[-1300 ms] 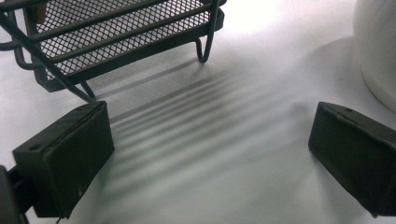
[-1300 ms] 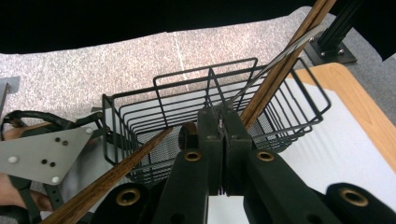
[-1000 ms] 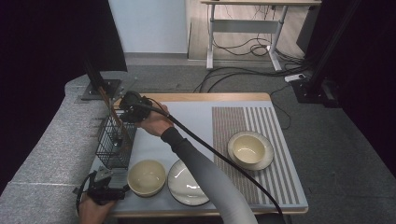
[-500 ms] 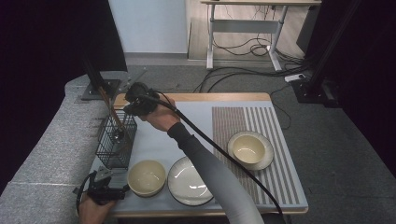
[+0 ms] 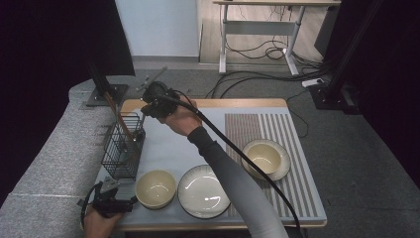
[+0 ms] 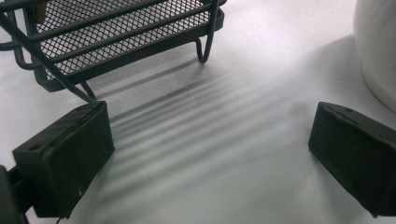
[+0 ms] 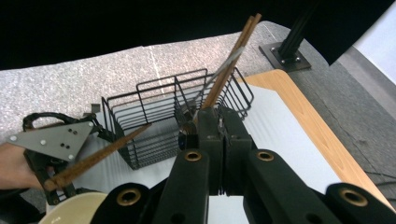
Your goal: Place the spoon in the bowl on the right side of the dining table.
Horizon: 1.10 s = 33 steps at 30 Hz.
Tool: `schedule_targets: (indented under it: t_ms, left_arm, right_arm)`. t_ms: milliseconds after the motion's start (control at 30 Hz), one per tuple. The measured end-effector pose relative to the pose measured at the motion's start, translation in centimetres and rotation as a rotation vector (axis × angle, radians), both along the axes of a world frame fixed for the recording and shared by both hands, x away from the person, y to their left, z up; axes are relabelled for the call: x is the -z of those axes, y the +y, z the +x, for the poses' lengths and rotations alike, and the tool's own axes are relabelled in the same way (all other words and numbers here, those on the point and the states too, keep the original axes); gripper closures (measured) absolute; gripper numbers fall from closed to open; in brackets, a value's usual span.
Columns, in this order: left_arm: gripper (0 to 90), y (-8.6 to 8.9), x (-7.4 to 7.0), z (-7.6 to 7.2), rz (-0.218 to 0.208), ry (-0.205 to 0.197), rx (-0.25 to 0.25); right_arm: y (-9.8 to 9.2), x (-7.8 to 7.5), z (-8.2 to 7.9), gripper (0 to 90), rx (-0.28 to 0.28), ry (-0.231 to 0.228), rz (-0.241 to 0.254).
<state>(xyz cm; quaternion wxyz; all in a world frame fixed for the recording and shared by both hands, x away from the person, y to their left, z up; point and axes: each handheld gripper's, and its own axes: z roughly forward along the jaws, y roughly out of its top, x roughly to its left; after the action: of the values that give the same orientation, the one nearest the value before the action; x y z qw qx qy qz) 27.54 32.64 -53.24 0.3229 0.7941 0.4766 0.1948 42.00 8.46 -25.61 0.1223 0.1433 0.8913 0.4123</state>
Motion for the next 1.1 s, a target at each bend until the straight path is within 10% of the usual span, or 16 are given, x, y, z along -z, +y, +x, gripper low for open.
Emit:
schedule_targets:
  t_ms: [1100]
  left_arm:
    - [0.0, 0.0, 0.0, 0.0, 0.004, -0.002, 0.001]
  right_arm:
    - [-9.2, 2.5, 1.2, 89.3, 0.153, 0.017, -0.045]
